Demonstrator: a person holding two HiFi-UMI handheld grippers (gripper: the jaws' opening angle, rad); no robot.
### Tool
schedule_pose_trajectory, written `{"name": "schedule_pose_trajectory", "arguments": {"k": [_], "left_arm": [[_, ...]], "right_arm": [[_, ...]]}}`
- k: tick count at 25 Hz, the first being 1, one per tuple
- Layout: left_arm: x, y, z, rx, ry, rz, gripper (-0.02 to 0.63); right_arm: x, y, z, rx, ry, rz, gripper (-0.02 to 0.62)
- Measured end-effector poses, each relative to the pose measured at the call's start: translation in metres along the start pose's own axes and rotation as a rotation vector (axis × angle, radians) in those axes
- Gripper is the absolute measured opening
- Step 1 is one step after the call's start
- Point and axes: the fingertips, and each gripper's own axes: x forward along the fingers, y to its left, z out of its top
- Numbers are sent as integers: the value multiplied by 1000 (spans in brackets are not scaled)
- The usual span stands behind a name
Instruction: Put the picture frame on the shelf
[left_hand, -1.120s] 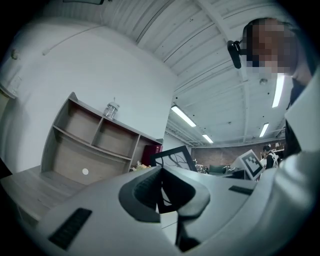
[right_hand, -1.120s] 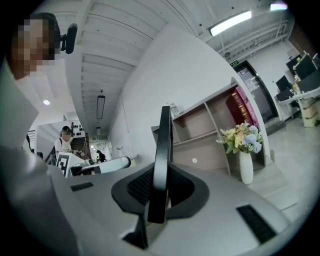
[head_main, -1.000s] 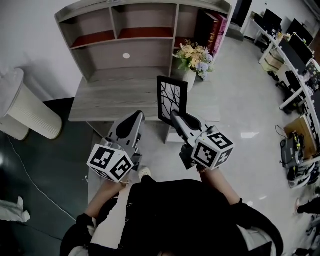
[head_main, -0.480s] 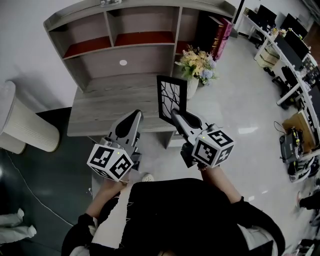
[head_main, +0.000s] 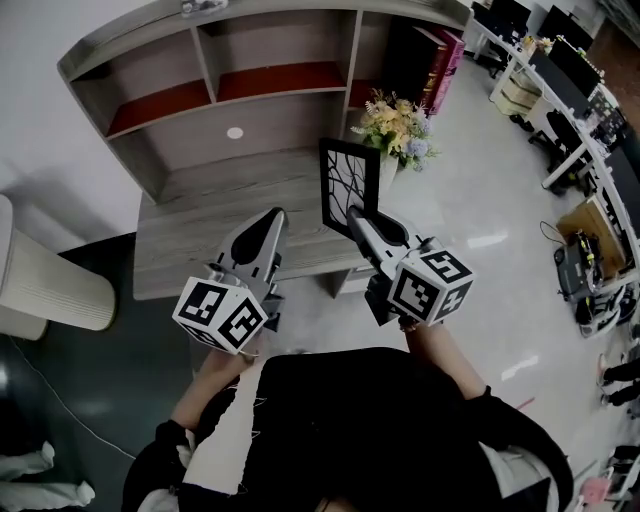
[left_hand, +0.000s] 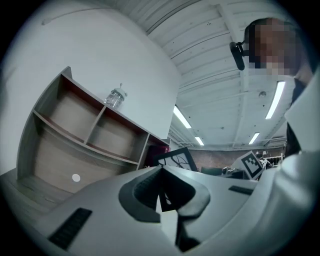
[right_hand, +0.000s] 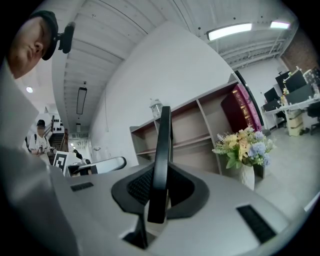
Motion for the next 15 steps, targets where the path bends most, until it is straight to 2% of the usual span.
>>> {"name": "schedule_pose_trajectory", "arguments": {"k": [6,11,15], "left_arm": [[-8,29,10,-11,-4,11,11],[-23,62,10,-34,-21,82,12],[-21,66,4,-46,-12,68,12]], "right_arm": [[23,4,3,-17,1,-26,49],[36,4,-2,-59,28,-47,49],[44,1,-9,-68,52,-57,49]]}}
